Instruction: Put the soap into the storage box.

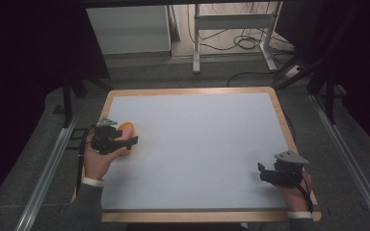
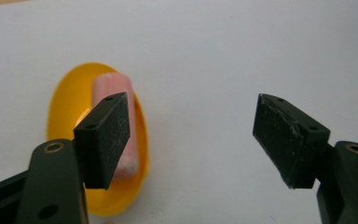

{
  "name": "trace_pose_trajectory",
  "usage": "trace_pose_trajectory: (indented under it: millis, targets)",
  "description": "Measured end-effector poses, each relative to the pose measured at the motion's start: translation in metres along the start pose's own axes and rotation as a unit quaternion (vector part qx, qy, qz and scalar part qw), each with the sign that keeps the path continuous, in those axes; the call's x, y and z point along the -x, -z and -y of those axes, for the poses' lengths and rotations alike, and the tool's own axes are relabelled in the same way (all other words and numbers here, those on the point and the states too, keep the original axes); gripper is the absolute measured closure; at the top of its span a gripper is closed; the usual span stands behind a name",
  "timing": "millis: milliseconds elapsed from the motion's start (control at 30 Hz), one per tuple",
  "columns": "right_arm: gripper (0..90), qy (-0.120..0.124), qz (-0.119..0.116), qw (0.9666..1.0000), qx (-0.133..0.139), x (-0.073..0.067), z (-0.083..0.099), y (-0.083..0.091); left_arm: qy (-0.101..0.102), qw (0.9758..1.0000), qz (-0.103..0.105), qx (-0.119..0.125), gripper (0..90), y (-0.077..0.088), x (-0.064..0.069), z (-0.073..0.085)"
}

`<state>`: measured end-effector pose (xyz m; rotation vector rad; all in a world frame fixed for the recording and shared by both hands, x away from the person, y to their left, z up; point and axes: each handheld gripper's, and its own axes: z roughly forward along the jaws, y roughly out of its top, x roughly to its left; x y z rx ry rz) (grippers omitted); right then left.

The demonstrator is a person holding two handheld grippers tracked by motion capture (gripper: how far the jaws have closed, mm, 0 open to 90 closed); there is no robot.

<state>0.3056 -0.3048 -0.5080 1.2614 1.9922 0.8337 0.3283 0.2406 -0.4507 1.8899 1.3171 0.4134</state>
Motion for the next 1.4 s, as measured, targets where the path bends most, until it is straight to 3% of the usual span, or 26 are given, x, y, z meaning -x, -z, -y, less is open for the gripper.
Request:
trace_pose_trajectory:
  millis: [200,367,733,833,1400]
  targets:
    - [7.5,0.001,-0.003,1.0,-0.001,-0.002,-0.001,0.0,-0.021,0.9991,0.036,0.003,27.7,0.003,0.013,0.018]
    - [7.5,0.002,-0.005,1.0,-0.001,-0.003,-0.001,0.0,-0.022,0.9986,0.048,0.004,27.5,0.003,0.019,0.029]
    - [7.5,0.002,-0.004,1.0,0.001,-0.003,-0.001,0.002,-0.014,0.9989,0.04,-0.021,26.9,-0.006,0.018,0.064]
    - [7.5,0.0,-0.004,1.0,0.001,-0.002,-0.001,0.002,0.0,0.9989,0.037,-0.029,27.1,-0.009,0.012,0.076]
    - [7.6,0.001,-0.004,1.0,0.008,-0.002,-0.002,0.003,0.004,0.9988,0.039,-0.03,26.4,-0.01,0.012,0.078]
